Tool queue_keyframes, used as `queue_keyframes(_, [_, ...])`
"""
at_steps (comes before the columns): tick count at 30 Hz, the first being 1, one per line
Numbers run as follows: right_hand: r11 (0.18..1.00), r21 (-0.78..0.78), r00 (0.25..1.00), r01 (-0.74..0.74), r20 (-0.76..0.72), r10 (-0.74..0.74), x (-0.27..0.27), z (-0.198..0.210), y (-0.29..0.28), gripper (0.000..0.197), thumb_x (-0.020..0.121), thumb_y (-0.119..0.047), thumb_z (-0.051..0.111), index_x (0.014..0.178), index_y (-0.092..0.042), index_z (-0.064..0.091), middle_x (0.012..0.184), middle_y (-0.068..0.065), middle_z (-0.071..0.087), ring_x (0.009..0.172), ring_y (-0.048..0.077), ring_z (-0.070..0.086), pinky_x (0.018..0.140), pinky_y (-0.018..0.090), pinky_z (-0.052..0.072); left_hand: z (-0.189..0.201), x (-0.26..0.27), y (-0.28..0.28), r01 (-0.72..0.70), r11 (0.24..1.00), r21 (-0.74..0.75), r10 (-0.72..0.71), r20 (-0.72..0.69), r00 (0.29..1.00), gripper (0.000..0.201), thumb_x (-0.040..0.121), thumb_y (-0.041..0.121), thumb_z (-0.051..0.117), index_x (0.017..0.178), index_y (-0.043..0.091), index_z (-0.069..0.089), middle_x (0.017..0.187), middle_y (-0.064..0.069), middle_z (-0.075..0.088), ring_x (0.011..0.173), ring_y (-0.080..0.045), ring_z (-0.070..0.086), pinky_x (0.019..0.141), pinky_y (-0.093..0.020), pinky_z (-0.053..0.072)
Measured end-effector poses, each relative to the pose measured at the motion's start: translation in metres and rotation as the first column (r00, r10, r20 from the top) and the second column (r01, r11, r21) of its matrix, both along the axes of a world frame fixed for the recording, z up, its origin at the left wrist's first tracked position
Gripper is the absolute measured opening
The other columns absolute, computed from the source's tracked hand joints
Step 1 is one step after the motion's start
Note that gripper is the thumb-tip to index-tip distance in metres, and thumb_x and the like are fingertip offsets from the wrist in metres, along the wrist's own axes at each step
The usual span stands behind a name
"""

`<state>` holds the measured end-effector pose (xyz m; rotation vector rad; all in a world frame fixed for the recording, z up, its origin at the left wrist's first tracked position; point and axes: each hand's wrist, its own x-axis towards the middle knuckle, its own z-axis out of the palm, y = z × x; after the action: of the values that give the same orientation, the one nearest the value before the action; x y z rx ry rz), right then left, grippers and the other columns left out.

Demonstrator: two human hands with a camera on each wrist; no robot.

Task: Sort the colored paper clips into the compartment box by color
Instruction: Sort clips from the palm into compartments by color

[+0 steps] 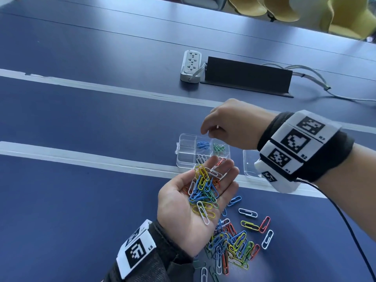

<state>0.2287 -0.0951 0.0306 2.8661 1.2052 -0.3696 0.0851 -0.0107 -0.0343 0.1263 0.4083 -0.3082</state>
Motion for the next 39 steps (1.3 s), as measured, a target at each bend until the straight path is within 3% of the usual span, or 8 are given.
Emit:
queue_keyframes(11, [0.948,0.247,0.973,-0.2,-0.059,0.221,-0.051,0.018,-0.034,0.02,0.081,-0.025,0.055,0.09,-0.027,0.073,0.078,-0.007,0.065,0.063,0.005,0.047,0.063,0.02,0.039,0.001,-0.002,-0.001,0.046,0.999,-0.017,-0.045,0.04,0.998,0.043,0.085,0.02,0.038,0.105,-0.006,0.066,0.116,-0.024,0.064,0.108,-0.042,0.06,0.101,-0.056,0.038])
queue_keyframes(14, [0.959,0.152,0.95,-0.239,-0.168,0.263,-0.066,0.019,-0.038,0.019,0.081,-0.029,0.057,0.093,-0.033,0.07,0.085,-0.009,0.061,0.073,0.01,0.055,0.066,0.031,0.049,0.002,-0.003,-0.001,0.057,0.998,-0.017,-0.056,0.056,0.997,0.032,0.084,0.022,0.041,0.086,0.002,0.066,0.096,-0.019,0.065,0.091,-0.036,0.063,0.09,-0.06,0.044])
queue_keyframes(17, [0.969,0.022,0.963,-0.245,-0.108,0.246,-0.072,0.017,-0.04,0.021,0.084,-0.035,0.057,0.102,-0.038,0.065,0.098,-0.011,0.059,0.088,0.016,0.057,0.069,0.037,0.05,0.0,-0.004,-0.001,0.088,0.996,0.028,-0.09,0.069,0.994,0.037,0.083,0.026,0.04,0.073,0.003,0.068,0.085,-0.015,0.06,0.072,-0.028,0.057,0.084,-0.049,0.049])
queue_keyframes(21, [0.962,0.099,0.964,-0.256,-0.047,0.261,-0.073,0.01,-0.04,0.021,0.082,-0.036,0.05,0.093,-0.035,0.068,0.091,-0.01,0.061,0.08,0.02,0.06,0.059,0.037,0.051,-0.005,-0.002,0.0,0.065,0.998,-0.013,-0.065,0.053,0.997,0.031,0.085,0.025,0.041,0.085,0.004,0.063,0.083,-0.011,0.055,0.076,-0.022,0.05,0.1,-0.05,0.037])
queue_keyframes(26, [0.954,0.093,0.957,-0.286,-0.034,0.29,-0.074,0.009,-0.045,0.025,0.081,-0.037,0.048,0.096,-0.032,0.067,0.094,-0.008,0.061,0.081,0.023,0.062,0.055,0.039,0.052,-0.003,-0.002,-0.001,0.054,0.998,-0.039,-0.052,0.041,0.998,0.023,0.082,0.023,0.041,0.081,0.006,0.057,0.076,-0.01,0.055,0.072,-0.021,0.046,0.095,-0.041,0.037])
queue_keyframes(31, [0.938,0.098,0.943,-0.332,0.0,0.334,-0.072,0.005,-0.045,0.024,0.08,-0.037,0.05,0.097,-0.033,0.067,0.092,-0.008,0.062,0.081,0.022,0.062,0.053,0.035,0.05,-0.004,-0.001,0.0,0.048,0.999,-0.012,-0.048,0.03,0.998,0.032,0.084,0.023,0.04,0.079,0.002,0.065,0.079,-0.009,0.055,0.077,-0.02,0.046,0.105,-0.041,0.03])
queue_keyframes(35, [0.917,0.143,0.928,-0.371,0.043,0.369,-0.073,0.001,-0.048,0.014,0.082,-0.033,0.055,0.089,-0.029,0.066,0.088,-0.006,0.062,0.078,0.021,0.061,0.048,0.035,0.05,-0.004,0.0,0.0,0.027,1.0,0.011,-0.028,0.071,0.997,0.031,0.084,0.022,0.04,0.07,0.005,0.062,0.073,-0.006,0.055,0.067,-0.017,0.048,0.081,-0.033,0.048])
queue_keyframes(39, [0.908,0.224,0.932,-0.355,0.012,0.362,-0.071,0.002,-0.049,0.011,0.085,-0.031,0.055,0.086,-0.027,0.064,0.088,-0.008,0.062,0.077,0.019,0.059,0.051,0.039,0.05,-0.004,0.0,-0.001,0.043,0.997,0.059,-0.049,0.094,0.994,0.041,0.085,0.024,0.038,0.065,0.005,0.068,0.071,-0.008,0.064,0.066,-0.02,0.06,0.079,-0.043,0.054])
